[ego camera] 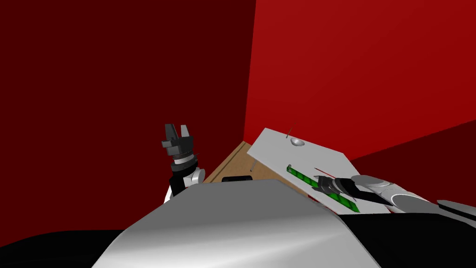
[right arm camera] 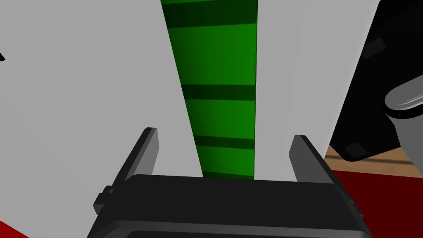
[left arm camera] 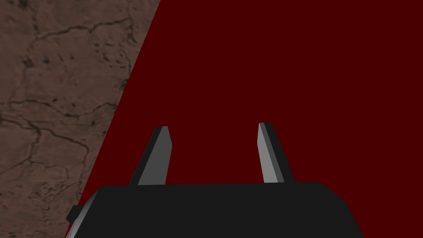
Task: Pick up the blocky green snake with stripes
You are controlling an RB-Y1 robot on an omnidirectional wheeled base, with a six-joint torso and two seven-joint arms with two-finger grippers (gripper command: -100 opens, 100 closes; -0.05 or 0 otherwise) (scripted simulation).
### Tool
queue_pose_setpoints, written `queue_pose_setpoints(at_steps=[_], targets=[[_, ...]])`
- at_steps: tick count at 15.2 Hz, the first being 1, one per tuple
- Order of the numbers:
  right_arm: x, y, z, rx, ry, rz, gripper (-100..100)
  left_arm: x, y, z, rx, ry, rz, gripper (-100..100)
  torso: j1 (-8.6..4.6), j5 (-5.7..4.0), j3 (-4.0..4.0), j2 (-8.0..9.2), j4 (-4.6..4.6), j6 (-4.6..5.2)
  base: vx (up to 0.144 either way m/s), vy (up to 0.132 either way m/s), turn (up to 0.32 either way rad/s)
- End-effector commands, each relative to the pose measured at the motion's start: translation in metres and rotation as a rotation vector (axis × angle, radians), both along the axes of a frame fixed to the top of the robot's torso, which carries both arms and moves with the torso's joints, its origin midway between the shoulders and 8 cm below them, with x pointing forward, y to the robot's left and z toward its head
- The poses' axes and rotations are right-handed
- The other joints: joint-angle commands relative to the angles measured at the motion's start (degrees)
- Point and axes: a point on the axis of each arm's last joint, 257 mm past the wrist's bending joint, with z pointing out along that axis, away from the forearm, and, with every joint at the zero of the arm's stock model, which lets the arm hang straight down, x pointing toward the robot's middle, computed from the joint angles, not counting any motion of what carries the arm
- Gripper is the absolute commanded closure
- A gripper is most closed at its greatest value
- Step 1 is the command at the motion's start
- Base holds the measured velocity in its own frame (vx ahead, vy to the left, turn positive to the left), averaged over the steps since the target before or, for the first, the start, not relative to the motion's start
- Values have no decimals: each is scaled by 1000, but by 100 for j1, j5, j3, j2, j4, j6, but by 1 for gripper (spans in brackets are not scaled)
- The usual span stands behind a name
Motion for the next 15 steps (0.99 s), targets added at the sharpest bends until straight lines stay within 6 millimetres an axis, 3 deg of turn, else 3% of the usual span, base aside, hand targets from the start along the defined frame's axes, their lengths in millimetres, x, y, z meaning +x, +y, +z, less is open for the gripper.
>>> queue_pose_setpoints(at_steps=[1, 3, 5, 8, 10, 12, 15], targets=[[-32, -13, -1, -28, 65, 5, -100, 0, 0, 0, 0, 0, 0, 0, 0, 0, 0, 0, 0, 0, 75, 1, 145], [-28, -6, -4, -14, 61, 17, -100, 0, 0, 0, 0, 0, 0, 0, -2, -1, 8, 14, 3, 2, 46, -7, 52], [-32, -13, -1, -28, 65, 5, -100, 0, 0, 0, 0, 0, 0, 0, -3, -1, 19, 33, 7, 6, 4, 0, -11], [-62, -21, -3, -46, 133, 13, -100, 0, 0, 0, 0, 0, 0, 0, -1, -1, 24, 40, 10, 2, 26, 1, 92], [-57, -18, -3, -44, 121, 11, -100, 0, 0, 0, 0, 0, 0, 0, -1, -1, 19, 32, 8, 3, 35, -3, 40], [-72, -18, -9, -40, 123, 15, -100, 0, 0, 0, 0, 0, 0, 0, -4, -2, 20, 33, 8, 7, 67, -9, -64], [-78, -18, -12, -40, 123, 32, -100, 0, 0, 0, 0, 0, 0, 0, -2, -2, 6, 7, 3, 7, 115, 0, -67]])
